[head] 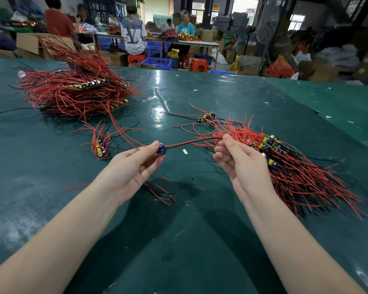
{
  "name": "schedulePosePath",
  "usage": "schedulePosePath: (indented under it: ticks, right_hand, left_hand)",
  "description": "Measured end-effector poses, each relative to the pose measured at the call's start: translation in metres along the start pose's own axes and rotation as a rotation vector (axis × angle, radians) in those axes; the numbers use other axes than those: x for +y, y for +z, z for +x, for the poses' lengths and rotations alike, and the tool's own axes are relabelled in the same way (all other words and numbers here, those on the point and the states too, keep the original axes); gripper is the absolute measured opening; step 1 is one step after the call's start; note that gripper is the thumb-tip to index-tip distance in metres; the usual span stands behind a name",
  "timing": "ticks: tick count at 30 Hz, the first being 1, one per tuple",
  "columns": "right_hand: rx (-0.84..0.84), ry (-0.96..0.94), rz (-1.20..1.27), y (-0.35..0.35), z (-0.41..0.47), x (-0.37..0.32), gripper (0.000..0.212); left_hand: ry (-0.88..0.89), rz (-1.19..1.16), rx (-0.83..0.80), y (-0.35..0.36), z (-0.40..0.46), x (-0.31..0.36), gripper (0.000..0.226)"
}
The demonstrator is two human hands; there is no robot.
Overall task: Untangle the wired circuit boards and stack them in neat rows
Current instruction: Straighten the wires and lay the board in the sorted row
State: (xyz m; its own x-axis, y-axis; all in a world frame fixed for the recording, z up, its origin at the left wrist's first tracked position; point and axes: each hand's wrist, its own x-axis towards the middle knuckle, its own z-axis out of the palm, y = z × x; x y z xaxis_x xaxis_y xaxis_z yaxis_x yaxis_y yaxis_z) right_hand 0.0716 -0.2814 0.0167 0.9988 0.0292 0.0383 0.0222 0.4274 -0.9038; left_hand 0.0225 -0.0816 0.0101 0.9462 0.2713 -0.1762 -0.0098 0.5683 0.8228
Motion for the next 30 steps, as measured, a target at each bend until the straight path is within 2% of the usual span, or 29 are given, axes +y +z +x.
schedulePosePath:
  ticks: [3,5,7,12,16,20,26,30]
  right_hand:
    - [-0.001,0.125,0.112,0.001,0.000,-0.001,0.019]
    - [-0.040,0.160,0.168,0.003,-0.001,-0.003,0.015]
    - [-0.129,0.199,0.205,0.005,-0.003,-0.004,0.023]
    - [-0.363,0.297,0.075,0.014,-0.013,0.008,0.042]
    - [-0.424,0.264,0.020,0.019,-0.018,0.020,0.043]
    - [-0.432,0.191,0.038,0.018,-0.019,0.023,0.037]
    - [-0.340,0.163,0.027,0.018,-0.018,0.022,0.010]
    - [-0.316,0.142,0.085,0.018,-0.016,0.020,0.020]
  left_hand:
    - [-0.025,-0.022,-0.027,0.000,-0.002,0.001,0.024]
    - [-0.022,-0.057,-0.049,-0.001,-0.003,0.002,0.022]
    - [-0.008,-0.104,-0.059,0.000,-0.002,0.002,0.016]
    - [-0.006,-0.122,-0.087,0.009,-0.004,-0.003,0.018]
    - [-0.007,-0.037,-0.173,0.014,-0.010,-0.011,0.017]
    - [-0.019,0.069,-0.232,0.016,-0.016,-0.015,0.019]
    - [0.118,0.161,-0.096,0.018,-0.015,-0.016,0.015]
    - [0.155,0.087,-0.069,0.017,-0.016,-0.011,0.012]
